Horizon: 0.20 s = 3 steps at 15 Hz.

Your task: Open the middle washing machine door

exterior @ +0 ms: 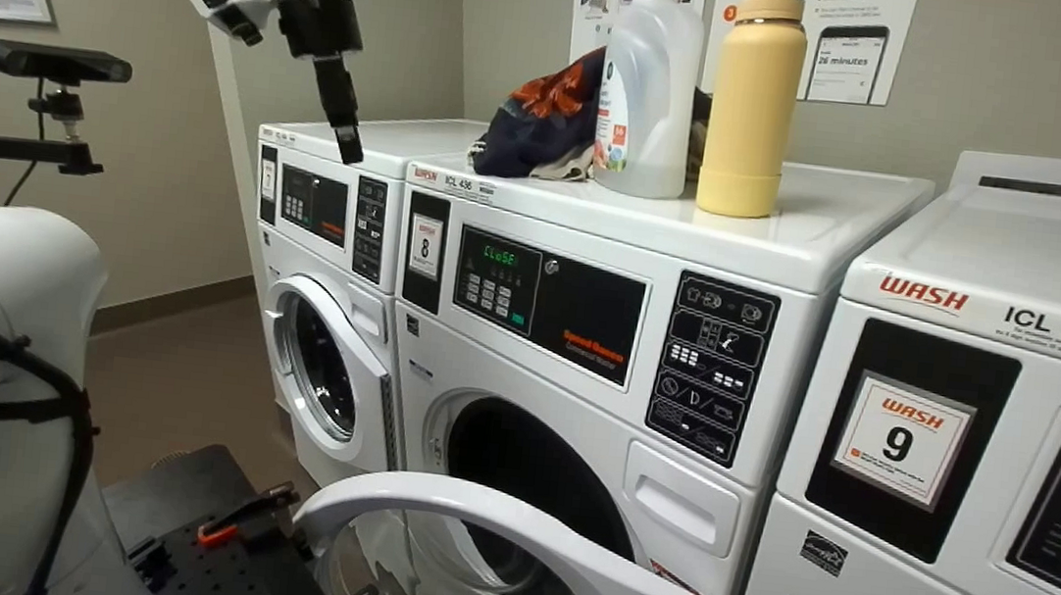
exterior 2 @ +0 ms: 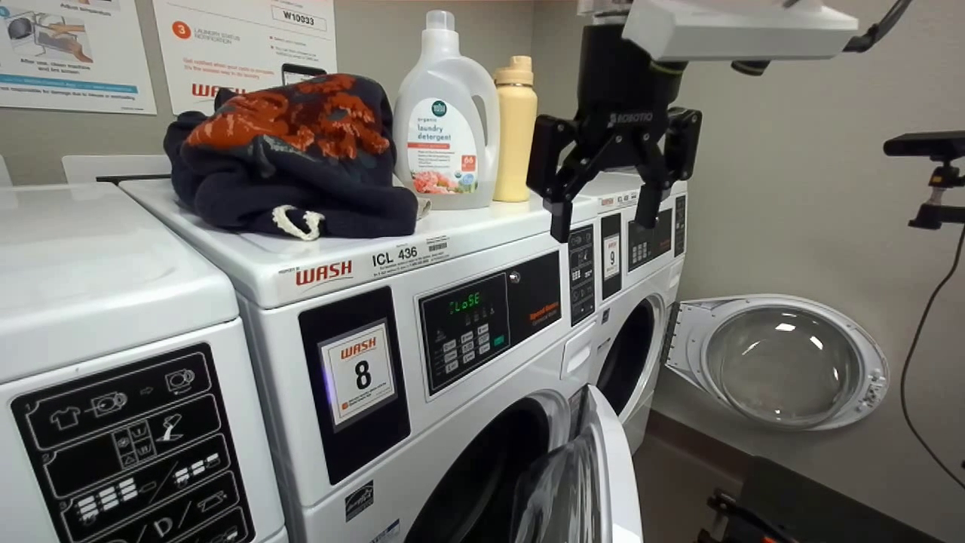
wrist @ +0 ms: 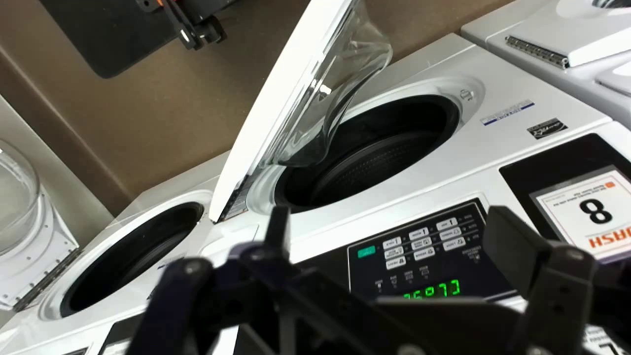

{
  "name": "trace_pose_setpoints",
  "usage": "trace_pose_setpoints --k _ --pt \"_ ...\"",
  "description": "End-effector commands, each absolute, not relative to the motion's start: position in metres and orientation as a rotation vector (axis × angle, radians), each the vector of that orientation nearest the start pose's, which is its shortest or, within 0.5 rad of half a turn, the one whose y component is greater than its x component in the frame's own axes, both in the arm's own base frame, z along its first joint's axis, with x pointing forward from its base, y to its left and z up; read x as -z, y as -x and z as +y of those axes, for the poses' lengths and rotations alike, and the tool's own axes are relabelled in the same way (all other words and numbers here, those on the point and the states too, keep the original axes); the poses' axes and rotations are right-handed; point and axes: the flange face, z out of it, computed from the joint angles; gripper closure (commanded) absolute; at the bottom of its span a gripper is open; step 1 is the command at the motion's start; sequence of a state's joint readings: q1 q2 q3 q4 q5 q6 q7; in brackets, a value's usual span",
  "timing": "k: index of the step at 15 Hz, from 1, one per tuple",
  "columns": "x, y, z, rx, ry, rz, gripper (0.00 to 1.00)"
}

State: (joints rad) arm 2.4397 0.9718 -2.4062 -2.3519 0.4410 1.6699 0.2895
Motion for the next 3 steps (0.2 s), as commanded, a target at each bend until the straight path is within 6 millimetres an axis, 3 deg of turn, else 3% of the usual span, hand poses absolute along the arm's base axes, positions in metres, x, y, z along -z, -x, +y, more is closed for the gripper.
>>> trace_pose_setpoints --k 1,3 --pt "-0.5810 -0.3373 0.1155 0.293 3.162 0.780 0.00" --pt "-0.5871 -0.3389 0.1133 0.322 3.162 0.776 0.00"
